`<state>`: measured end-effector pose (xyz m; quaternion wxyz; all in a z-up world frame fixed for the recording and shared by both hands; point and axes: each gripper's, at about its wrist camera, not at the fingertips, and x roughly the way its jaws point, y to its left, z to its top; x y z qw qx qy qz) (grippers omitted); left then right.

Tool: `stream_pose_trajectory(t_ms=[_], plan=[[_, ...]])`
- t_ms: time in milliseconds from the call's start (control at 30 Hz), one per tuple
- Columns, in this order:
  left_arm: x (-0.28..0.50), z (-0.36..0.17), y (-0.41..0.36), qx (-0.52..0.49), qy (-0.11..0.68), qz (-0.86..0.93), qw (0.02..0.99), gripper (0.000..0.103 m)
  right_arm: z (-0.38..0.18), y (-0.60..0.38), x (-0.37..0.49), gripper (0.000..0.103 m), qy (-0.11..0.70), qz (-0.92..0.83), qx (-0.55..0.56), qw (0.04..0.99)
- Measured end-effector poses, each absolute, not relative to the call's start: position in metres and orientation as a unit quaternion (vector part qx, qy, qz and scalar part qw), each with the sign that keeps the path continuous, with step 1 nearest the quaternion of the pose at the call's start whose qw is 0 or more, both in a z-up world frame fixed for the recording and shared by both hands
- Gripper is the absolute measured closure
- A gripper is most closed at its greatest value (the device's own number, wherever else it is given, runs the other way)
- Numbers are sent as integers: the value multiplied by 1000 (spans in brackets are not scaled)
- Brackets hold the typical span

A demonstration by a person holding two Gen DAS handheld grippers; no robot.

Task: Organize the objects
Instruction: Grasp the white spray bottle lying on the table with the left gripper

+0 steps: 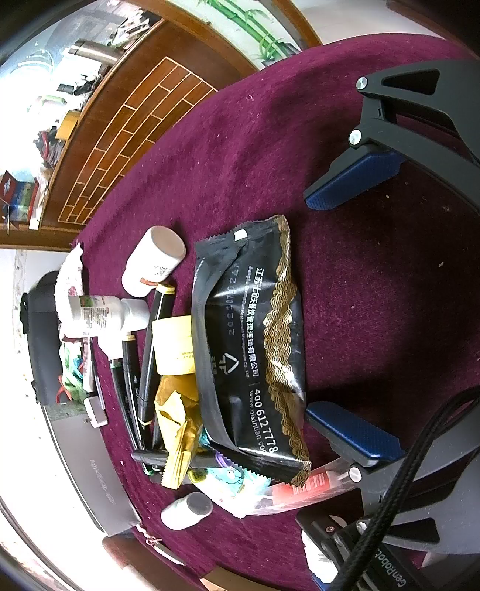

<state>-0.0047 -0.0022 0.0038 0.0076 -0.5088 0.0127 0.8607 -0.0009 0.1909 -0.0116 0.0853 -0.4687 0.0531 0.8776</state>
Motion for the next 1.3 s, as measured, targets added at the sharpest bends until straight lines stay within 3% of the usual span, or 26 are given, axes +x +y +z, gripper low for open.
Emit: stream_pose_trajectory(t_ms=[200, 433, 733, 833, 933, 1167, 1300], plan=[[0, 5, -2, -541, 38, 840, 38, 1, -12, 193, -8, 0, 26, 857, -514, 24], [-4, 9, 10, -551, 83, 830, 25, 1, -11, 191, -19, 0, 21, 825, -565, 28], [9, 34, -42, -572, -43, 816, 74, 3, -10, 195, -14, 0, 6, 811, -585, 5], [27, 43, -55, -562, -51, 823, 64, 3, -3, 204, -4, 10, 8, 808, -588, 15], [31, 49, -71, -560, -65, 824, 52, 2, 15, 212, 10, 10, 2, 825, -564, 33], [15, 45, -75, -575, -183, 797, 34, 3, 75, 205, 27, 10, -34, 886, -457, 74], [-1, 38, -52, -588, -171, 790, 28, 3, 72, 205, 26, 10, -7, 868, -496, 41]])
